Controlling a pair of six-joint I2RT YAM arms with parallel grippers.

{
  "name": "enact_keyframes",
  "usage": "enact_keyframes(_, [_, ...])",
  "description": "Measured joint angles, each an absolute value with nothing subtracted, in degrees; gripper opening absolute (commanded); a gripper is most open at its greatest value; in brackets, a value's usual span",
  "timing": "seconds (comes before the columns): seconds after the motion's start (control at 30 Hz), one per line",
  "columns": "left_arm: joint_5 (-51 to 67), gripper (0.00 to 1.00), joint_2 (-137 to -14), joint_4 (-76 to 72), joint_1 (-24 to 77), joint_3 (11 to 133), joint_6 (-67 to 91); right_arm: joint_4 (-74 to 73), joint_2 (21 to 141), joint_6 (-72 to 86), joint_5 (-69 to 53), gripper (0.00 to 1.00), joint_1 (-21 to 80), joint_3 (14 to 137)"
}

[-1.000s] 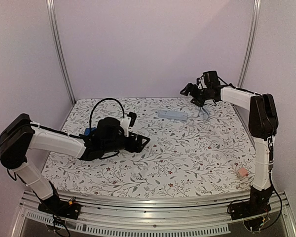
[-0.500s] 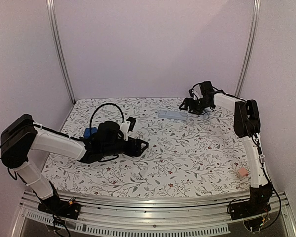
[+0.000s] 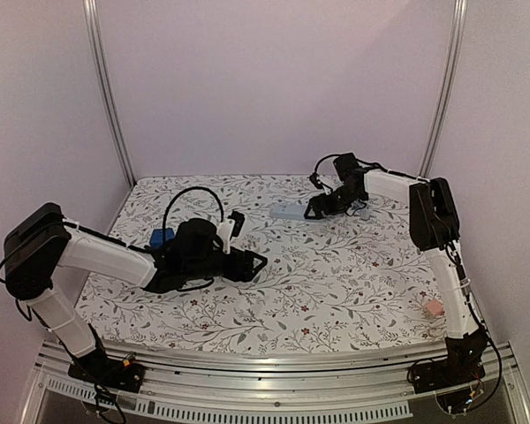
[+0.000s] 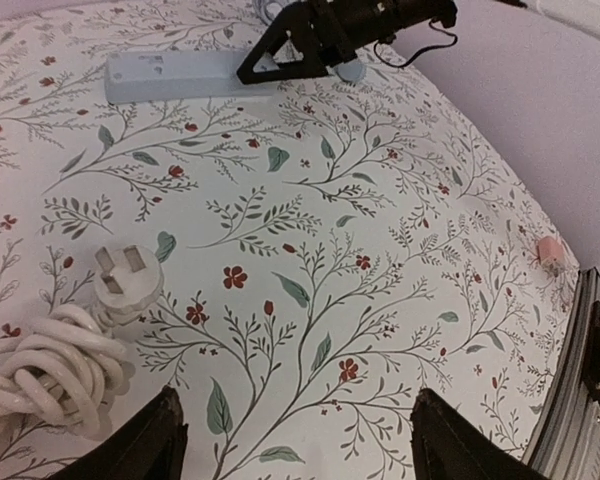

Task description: Insert the plug

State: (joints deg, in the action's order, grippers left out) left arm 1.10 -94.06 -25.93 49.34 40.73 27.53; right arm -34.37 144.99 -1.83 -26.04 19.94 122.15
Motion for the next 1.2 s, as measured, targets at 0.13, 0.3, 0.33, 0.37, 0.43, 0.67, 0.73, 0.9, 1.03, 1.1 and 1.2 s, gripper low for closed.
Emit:
enact_keyframes(0.13, [1.2,0.77,-94.7,-26.1,49.3,40.7,27.7,-34.0,143.5,-7.1,-16.8,0.86,25.8,119.5])
enact_keyframes(0.3, [1.3,0.77,-94.9,-26.3,49.4,40.4,27.7,-30.7,142.0,-12.9,-5.7,0.77,31.2,116.0])
enact_keyframes(0.33, [1.3,0.77,-94.9,-26.2,49.4,40.3,27.7,-30.0,141.8,-13.9,-3.9,0.73,31.9,115.7])
enact_keyframes(0.37, [1.3,0.76,-94.9,-26.3,49.4,40.2,27.7,-29.5,141.6,-14.7,-2.3,0.69,32.4,115.4])
enact_keyframes(0.43, [1.2,0.76,-94.9,-26.3,49.4,40.0,27.7,-28.1,141.5,-16.2,-0.2,0.56,33.0,115.0])
enact_keyframes(0.67, [0.9,0.76,-94.8,-26.2,49.4,39.1,27.7,-23.4,140.4,-19.3,3.0,0.20,32.9,111.9])
enact_keyframes(0.73, [0.8,0.76,-94.5,-26.0,49.4,38.7,27.6,-22.6,139.9,-19.5,3.1,0.19,32.9,110.8])
enact_keyframes(0.9, [0.3,0.79,-93.1,-25.0,49.4,38.3,27.0,-20.9,136.0,-18.6,1.0,0.20,32.9,104.6])
enact_keyframes(1.03, [-0.7,0.88,-90.8,-24.4,49.3,38.2,26.6,-19.6,130.0,-15.0,-2.8,0.18,32.9,97.1])
enact_keyframes(1.1, [-0.9,0.93,-89.2,-24.1,49.2,38.2,26.6,-18.0,125.3,-12.5,-5.0,0.18,33.0,92.6])
enact_keyframes(1.2, [-0.6,0.95,-86.5,-24.1,48.6,38.2,27.3,-14.6,117.5,-9.6,-7.4,0.18,33.2,86.0])
